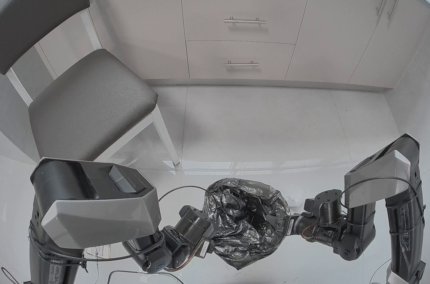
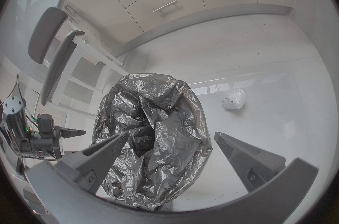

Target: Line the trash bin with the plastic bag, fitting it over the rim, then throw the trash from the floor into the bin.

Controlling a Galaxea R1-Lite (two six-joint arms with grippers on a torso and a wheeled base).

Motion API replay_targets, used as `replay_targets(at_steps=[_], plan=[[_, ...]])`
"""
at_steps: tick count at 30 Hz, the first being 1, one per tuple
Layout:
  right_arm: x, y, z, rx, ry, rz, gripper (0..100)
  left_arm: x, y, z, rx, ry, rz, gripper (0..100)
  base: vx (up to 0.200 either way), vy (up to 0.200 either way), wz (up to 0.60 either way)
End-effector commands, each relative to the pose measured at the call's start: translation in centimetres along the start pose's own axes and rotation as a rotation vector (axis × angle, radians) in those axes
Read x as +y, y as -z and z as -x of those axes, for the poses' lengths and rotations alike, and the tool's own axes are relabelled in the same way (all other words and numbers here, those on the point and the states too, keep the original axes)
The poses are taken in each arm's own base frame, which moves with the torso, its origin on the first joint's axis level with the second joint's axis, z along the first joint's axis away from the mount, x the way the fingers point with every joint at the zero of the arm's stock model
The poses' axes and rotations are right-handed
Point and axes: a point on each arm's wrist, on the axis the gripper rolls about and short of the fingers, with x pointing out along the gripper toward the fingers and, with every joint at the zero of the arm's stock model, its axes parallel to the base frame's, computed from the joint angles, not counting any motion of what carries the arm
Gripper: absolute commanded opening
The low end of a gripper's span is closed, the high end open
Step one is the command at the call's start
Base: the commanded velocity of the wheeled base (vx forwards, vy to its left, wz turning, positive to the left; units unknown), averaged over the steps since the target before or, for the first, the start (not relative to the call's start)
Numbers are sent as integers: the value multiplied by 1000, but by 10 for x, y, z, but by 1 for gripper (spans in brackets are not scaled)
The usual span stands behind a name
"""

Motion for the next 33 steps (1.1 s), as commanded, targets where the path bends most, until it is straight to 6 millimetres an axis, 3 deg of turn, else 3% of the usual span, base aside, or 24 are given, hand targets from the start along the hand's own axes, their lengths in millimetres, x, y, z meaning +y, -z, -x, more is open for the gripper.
replay_targets(at_steps=[1,13,22,29,33], plan=[[0,0,-1,-11,-6,0,100,-1,7,-9,42,-14,-23,100,0,0,0],[-3,0,-4,-11,3,-5,100,-5,-17,-23,130,-41,-37,100,0,0,0],[-4,4,-6,3,8,-1,100,-4,-12,-19,146,-43,-41,100,0,0,0],[-4,4,-6,1,7,-1,100,6,1,-2,184,-56,-53,100,0,0,0],[-4,4,-6,3,8,-1,100,12,-5,24,150,-43,-19,100,0,0,0]])
